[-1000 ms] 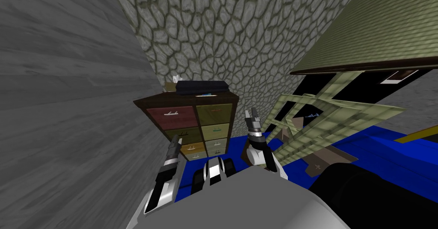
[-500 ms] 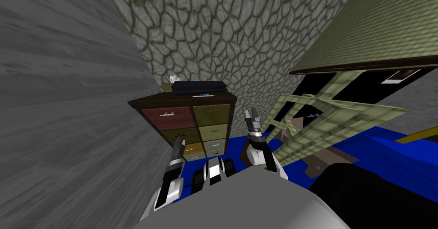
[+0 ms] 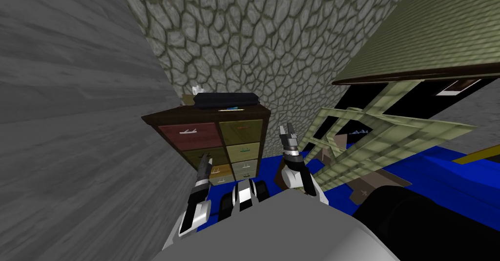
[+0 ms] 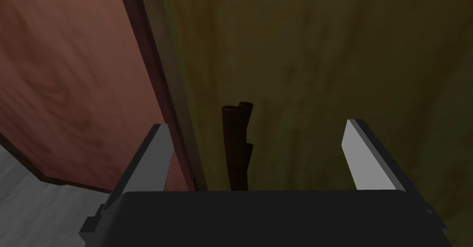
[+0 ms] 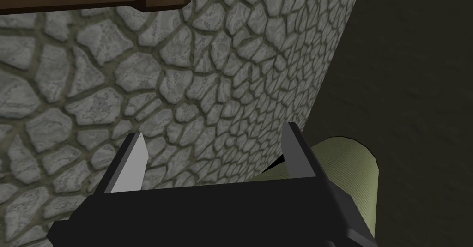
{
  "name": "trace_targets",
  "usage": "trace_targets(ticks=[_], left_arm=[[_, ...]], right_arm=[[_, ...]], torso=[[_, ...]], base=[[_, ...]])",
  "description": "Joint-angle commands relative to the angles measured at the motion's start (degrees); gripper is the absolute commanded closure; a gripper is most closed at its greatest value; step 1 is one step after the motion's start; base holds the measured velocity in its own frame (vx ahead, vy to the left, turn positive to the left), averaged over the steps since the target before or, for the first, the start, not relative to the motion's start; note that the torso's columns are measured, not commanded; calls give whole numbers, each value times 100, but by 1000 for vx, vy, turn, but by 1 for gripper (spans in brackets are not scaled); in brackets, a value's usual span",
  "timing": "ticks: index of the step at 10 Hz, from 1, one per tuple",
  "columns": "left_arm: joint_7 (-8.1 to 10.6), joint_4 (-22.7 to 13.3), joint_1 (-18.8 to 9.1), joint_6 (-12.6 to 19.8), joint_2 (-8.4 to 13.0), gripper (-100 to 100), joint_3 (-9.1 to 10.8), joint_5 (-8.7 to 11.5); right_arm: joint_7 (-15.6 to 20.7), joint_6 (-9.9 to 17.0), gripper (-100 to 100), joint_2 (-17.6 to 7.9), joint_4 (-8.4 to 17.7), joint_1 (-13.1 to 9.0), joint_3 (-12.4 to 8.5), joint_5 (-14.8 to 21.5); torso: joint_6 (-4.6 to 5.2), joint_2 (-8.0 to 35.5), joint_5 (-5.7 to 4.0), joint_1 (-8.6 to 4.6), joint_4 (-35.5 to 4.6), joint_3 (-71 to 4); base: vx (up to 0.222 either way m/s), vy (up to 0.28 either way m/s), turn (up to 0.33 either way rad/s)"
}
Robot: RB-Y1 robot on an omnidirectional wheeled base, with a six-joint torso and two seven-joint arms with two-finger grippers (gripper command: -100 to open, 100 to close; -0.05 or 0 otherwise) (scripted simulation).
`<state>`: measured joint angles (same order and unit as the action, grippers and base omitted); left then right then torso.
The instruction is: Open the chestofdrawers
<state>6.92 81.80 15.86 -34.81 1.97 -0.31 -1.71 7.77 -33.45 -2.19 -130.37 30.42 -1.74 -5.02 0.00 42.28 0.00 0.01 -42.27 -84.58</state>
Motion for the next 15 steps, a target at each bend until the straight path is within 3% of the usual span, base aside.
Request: trace_targets(ticks=[1,6,7,10,12,15], left_arm=[[-8,-88,6,-79,-12,100,-6,-2],[57,187,124,56,50,100,-57,-18],[61,203,126,74,225,-100,-57,-17],[63,248,96,128,554,-100,-46,-9],[62,289,-4,313,552,-100,-16,13],[59,277,-46,393,120,-100,-4,22]], right_arm=[[0,0,0,0,0,-1,0,0],[0,1,0,0,1,-3,1,0],[0,1,0,0,1,-2,0,0],[0,0,0,0,0,1,0,0],[0,0,0,0,0,1,0,0],[0,0,0,0,0,1,0,0]], torso=[[0,22,1,2,-6,14],[1,7,-2,-6,-4,6],[1,-34,-2,-5,6,-17],[0,-24,0,-2,5,-14],[1,-19,0,-2,3,-9],[1,14,-1,-1,-5,10]], base=[[-24,6,12],[-169,13,16],[-16,-1,-4],[40,-3,-2],[149,-17,-15],[98,-26,-3]])
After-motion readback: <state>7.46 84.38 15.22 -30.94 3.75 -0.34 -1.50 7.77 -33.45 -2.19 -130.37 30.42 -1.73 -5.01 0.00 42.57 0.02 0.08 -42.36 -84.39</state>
